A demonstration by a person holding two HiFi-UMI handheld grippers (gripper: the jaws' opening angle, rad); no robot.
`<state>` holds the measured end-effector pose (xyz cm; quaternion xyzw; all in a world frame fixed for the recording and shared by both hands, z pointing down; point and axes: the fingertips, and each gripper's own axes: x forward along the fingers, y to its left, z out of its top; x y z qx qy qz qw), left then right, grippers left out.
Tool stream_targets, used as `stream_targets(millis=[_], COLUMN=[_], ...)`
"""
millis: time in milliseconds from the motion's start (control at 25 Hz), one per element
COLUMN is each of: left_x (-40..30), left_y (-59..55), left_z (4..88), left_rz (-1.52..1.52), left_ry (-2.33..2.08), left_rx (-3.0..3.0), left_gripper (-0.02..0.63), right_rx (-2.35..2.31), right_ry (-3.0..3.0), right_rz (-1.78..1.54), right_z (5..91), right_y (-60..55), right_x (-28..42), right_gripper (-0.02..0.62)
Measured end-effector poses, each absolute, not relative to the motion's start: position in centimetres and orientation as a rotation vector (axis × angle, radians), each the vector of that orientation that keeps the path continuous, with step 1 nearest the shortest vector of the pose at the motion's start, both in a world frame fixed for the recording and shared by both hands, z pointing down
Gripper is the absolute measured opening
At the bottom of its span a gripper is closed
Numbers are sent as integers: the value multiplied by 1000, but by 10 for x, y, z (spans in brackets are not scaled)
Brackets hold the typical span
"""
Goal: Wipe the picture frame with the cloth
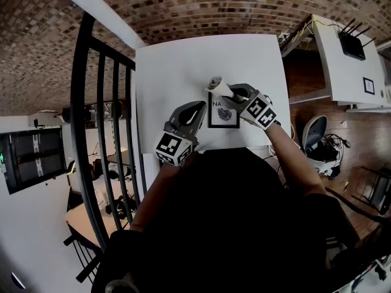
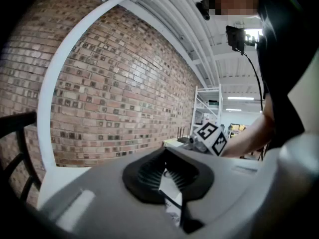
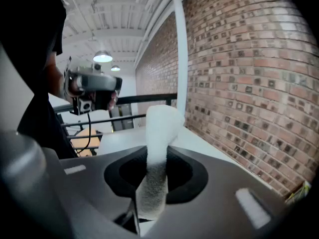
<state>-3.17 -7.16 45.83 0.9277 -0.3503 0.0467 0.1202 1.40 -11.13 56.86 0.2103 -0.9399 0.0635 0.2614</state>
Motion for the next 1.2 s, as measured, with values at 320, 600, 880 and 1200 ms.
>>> stream_targets(millis=[320, 600, 880, 1200], left_x=[-44, -64, -77, -63], left_y=[-70, -63, -58, -57], left_z=[470, 481, 492, 493], left_rz=[152, 161, 164, 160], left_ry=[-1051, -1134, -1159, -1092], left_rx=[2675, 2641, 2604, 2636], left_gripper=[-2, -2, -2, -2], right_rx=[263, 174, 192, 262], right_ry=[-2234, -2085, -2005, -1969], right_rz=[91, 122, 124, 139], right_z=[668, 728, 752, 748], right_y=[-132, -140, -136, -133], right_x=[-17, -26, -5, 38], right_gripper=[86, 87, 87, 87])
